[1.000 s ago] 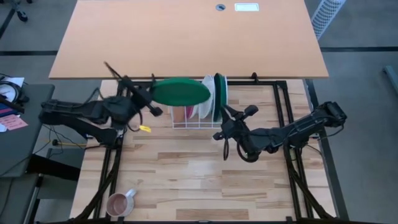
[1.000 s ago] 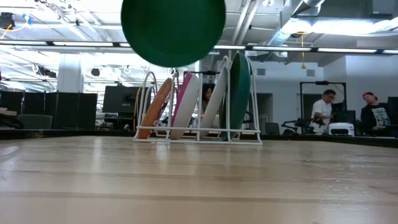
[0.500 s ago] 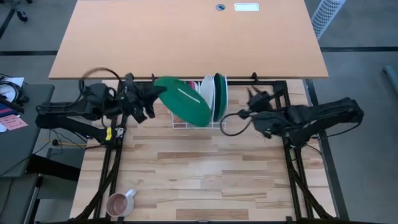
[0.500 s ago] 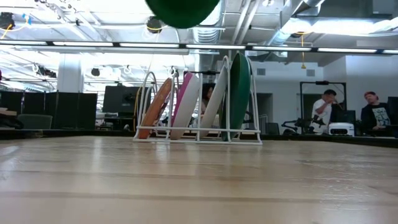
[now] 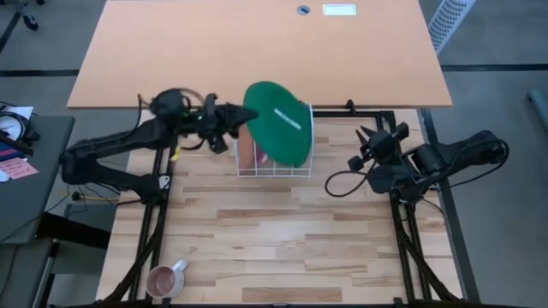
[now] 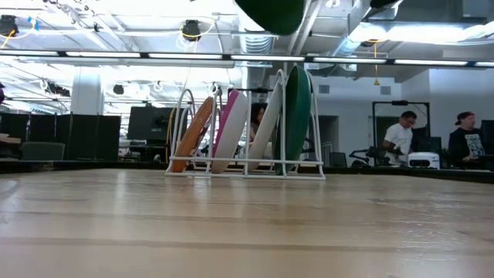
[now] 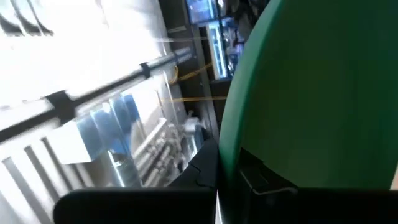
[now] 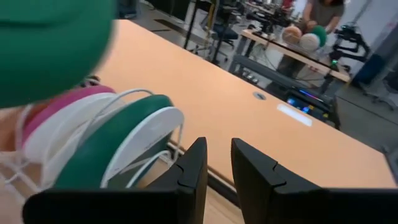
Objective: Sort dishes
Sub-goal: Put the green plate in the dish rack
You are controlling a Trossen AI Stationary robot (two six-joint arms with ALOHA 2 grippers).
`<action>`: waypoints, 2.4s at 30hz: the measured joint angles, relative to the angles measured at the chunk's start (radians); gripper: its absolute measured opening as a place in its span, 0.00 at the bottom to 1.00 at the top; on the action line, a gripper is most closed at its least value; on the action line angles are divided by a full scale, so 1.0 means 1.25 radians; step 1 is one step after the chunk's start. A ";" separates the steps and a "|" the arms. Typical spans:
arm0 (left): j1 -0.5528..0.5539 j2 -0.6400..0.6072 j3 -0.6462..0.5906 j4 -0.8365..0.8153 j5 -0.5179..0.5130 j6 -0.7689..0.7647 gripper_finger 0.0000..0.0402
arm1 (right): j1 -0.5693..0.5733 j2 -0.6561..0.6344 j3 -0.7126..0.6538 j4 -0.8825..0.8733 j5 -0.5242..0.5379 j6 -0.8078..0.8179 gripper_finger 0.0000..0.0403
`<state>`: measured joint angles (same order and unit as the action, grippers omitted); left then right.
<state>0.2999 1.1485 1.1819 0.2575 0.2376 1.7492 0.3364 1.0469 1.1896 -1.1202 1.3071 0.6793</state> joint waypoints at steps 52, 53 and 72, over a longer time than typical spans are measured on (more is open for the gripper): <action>0.233 0.313 0.131 -0.046 0.305 -0.086 0.01 | 0.064 0.001 0.000 -0.003 -0.002 0.022 0.19; 0.233 0.323 0.131 -0.046 0.304 -0.087 0.01 | 0.064 0.001 0.000 -0.003 -0.002 0.022 0.19; 0.194 0.414 0.131 -0.006 0.278 -0.140 0.14 | 0.064 0.001 0.000 -0.005 -0.002 0.021 0.19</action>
<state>0.5423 1.6657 1.3453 0.2499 0.5848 1.5736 0.4164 1.0477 1.1892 -1.1259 1.3052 0.7059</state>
